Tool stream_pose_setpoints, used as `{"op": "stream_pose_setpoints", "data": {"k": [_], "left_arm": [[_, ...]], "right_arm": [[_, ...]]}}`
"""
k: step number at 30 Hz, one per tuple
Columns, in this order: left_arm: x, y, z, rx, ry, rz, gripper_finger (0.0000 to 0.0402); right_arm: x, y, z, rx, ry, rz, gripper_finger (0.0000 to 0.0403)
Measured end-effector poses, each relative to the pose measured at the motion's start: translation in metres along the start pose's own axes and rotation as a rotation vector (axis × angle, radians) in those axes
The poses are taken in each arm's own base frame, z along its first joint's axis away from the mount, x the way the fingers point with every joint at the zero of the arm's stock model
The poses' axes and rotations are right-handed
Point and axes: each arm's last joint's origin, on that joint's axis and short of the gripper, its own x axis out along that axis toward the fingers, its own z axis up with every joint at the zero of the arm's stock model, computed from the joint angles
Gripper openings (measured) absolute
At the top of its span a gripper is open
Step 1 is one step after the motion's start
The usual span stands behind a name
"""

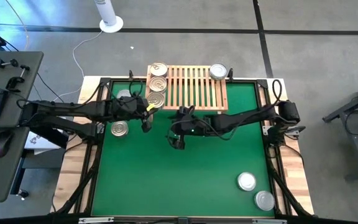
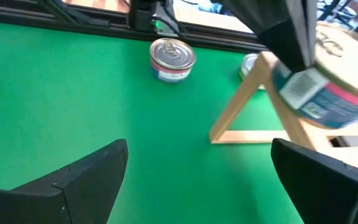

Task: Stack canned seafood by type on shelf
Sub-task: Put the bottom middle blue tuna can on the shelf aligned with the other blue tuna can

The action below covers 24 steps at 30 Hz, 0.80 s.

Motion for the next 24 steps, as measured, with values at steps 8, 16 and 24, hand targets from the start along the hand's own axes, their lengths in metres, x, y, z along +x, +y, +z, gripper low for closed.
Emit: {"op": "stream_pose_setpoints", "data": {"k": [8,16,24], "left_arm": [[-0.003,-0.003,0.006,0.009,-0.059,-0.026,0.0000],[-0.036,-0.024,0.006,0.033,-0.116,-0.162,0.0000],[-0.066,-0.059,-0.018,-0.022,0.068,-0.226,0.0000]], "right_arm": [[-0.022,0.004,0.003,-0.016,0.057,-0.023,0.0391],[-0.006,0.023,-0.050,0.103,-0.029,0.002,0.0391],[-0.006,0.029,-0.095,0.304,-0.225,0.084,0.0391]]}}
